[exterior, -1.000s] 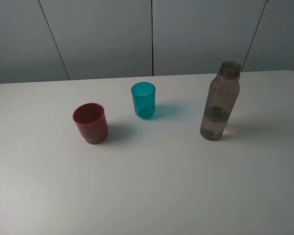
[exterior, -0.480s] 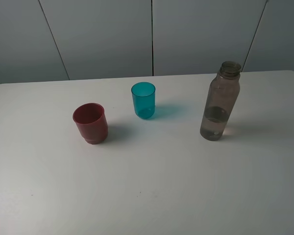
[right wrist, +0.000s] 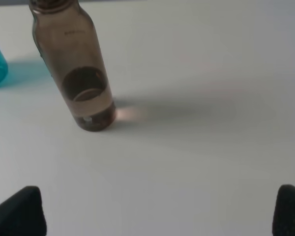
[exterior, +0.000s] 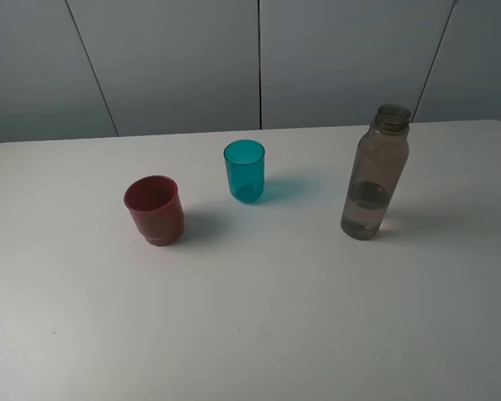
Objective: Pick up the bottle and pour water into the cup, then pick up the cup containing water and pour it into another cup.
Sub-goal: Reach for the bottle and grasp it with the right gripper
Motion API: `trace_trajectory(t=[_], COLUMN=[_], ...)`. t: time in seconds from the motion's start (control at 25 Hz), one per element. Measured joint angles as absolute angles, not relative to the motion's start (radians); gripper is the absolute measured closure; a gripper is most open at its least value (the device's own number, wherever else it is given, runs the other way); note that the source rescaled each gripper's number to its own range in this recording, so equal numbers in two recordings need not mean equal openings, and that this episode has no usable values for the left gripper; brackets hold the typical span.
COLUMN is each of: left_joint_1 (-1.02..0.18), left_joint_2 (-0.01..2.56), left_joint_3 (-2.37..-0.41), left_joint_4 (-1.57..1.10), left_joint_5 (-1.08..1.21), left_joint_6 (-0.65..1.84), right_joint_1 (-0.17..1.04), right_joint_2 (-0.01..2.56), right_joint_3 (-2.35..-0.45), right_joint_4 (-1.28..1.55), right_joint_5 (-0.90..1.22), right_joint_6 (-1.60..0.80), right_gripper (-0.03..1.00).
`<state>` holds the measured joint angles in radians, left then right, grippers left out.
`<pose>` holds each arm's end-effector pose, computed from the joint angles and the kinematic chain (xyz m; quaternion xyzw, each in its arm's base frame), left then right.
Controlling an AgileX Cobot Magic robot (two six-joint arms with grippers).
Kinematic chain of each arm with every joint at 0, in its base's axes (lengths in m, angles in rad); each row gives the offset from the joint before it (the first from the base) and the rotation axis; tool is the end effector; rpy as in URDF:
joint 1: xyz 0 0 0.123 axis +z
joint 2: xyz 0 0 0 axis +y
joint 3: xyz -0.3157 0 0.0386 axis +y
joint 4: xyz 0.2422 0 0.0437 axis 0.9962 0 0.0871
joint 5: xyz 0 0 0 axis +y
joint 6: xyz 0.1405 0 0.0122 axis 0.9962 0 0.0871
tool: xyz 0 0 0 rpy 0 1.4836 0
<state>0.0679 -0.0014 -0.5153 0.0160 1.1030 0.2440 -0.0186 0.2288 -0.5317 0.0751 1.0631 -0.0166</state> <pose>-0.0031 0.0018 0.2512 0.0751 0.8565 0.0872 0.5031 0.0297 0.0087 0.2585 0.0031 0.9003 0.0298 0.4343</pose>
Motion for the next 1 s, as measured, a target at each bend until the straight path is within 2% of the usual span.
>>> trace_trajectory(t=[0.4,0.72,1.0], left_joint_1=[0.068,0.068,0.068], left_joint_2=[-0.001,-0.001,-0.001], left_joint_3=[-0.515,-0.515,-0.515], left_joint_4=[0.016,0.016,0.016], left_joint_5=[1.103,1.103,1.103], left_joint_6=[0.244,0.244,0.244], right_joint_1=[0.001,0.288,0.354], right_joint_2=[0.624,0.803,0.973], right_joint_3=[-0.576,-0.477,-0.356], right_joint_4=[0.124,0.125,0.149], right_joint_5=[0.697,0.463,0.219], right_joint_6=[-0.048,-0.071,-0.072], right_gripper=[-0.03,-0.03,-0.03])
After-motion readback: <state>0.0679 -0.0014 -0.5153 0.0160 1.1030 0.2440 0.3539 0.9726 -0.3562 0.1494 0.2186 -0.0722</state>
